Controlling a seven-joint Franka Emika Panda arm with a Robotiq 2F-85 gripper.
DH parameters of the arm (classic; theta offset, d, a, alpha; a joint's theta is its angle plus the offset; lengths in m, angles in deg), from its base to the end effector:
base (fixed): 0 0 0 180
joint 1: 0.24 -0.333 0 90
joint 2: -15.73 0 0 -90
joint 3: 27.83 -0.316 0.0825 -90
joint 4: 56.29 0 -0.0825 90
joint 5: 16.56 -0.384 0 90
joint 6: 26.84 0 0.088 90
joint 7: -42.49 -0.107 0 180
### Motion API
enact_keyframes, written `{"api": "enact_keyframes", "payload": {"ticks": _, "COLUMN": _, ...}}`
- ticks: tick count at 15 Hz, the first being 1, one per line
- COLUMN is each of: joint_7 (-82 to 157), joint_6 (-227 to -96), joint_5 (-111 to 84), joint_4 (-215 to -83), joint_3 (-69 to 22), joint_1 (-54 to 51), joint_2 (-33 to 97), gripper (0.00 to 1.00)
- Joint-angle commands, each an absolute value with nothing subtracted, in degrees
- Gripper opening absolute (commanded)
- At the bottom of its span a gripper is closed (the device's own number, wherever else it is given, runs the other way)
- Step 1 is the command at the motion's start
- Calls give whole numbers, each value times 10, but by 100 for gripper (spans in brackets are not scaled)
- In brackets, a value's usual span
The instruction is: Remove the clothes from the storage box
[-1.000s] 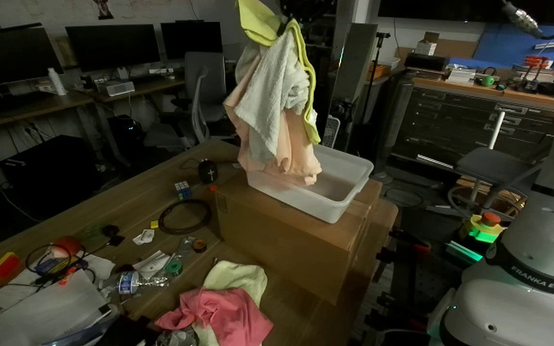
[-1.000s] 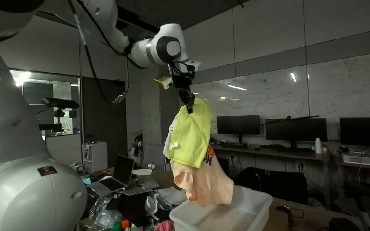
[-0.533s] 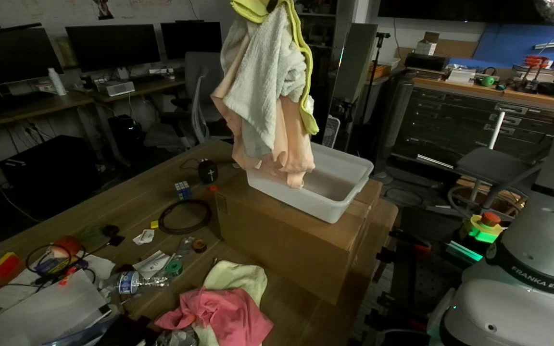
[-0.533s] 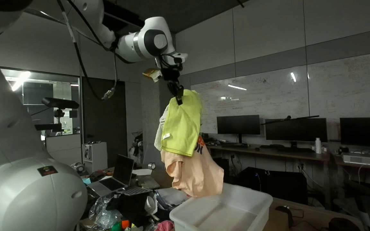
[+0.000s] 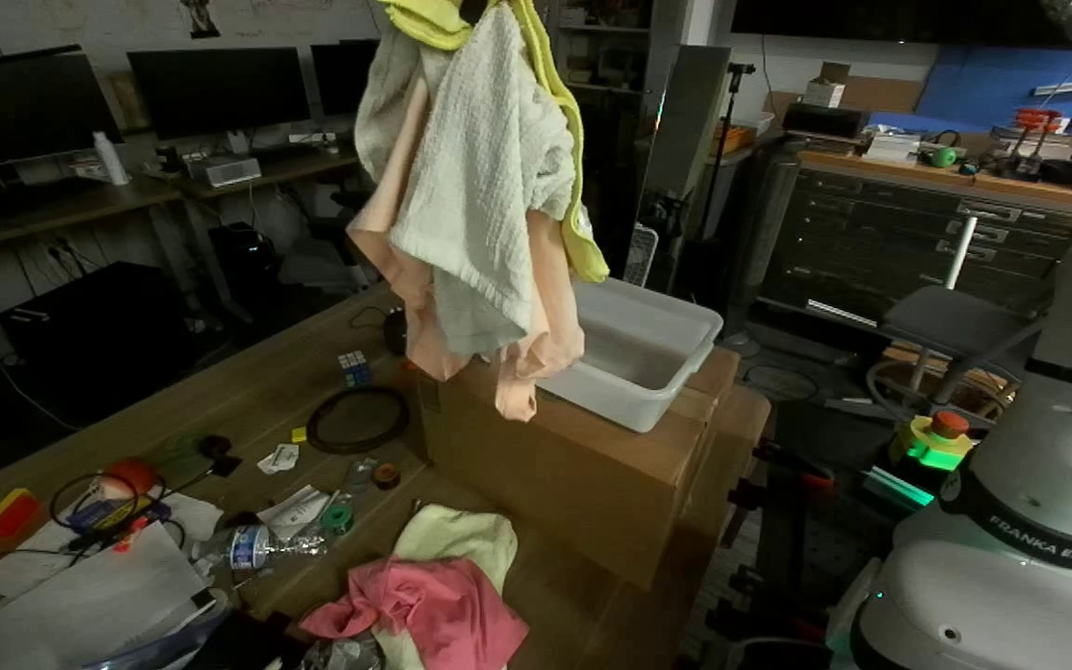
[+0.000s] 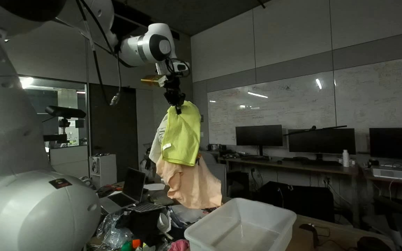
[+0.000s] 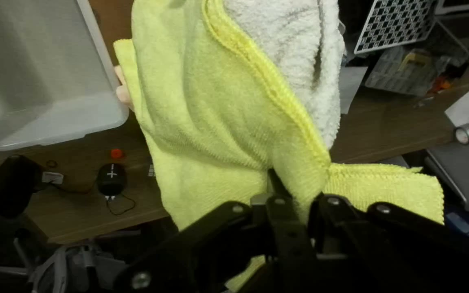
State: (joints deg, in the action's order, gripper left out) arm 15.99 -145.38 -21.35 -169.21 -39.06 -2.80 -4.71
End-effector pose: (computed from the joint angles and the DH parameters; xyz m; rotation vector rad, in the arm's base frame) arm 0.4637 0.1354 0.6624 -2.8913 0.3509 -0.6182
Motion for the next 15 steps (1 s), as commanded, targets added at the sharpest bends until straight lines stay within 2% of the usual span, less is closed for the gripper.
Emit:
{"api": "enact_keyframes", "payload": {"ticks": 1, "joint_7": 180, "joint_6": -1408, "joint_5": -202, "joint_4": -1611, "joint_3": -406, "joint_1": -46, "joint_2": 12, "gripper": 7}}
{"api": "enact_keyframes", "payload": {"ticks": 5, "joint_7": 180, "joint_6": -1370, "joint_5": -164, "joint_4": -1565, "joint_3": -424, "joint_1": -58, "joint_2": 59, "gripper": 8}}
{"api": "enact_keyframes", "payload": {"ticks": 6, "joint_7": 185, "joint_6": -1355, "joint_5": -149, "joint_4": -1555, "joint_3": -426, "joint_1": -62, "joint_2": 69, "gripper": 36}}
{"api": "enact_keyframes", "payload": {"ticks": 7, "joint_7": 183, "joint_6": -1345, "joint_5": -133, "joint_4": -1549, "joint_3": -428, "joint_1": -64, "joint_2": 77, "gripper": 37}}
{"api": "enact_keyframes", "payload": {"ticks": 15, "joint_7": 214, "joint_6": -1283, "joint_5": -101, "joint_4": -1545, "joint_3": -408, "joint_1": -70, "joint_2": 91, "gripper": 95}}
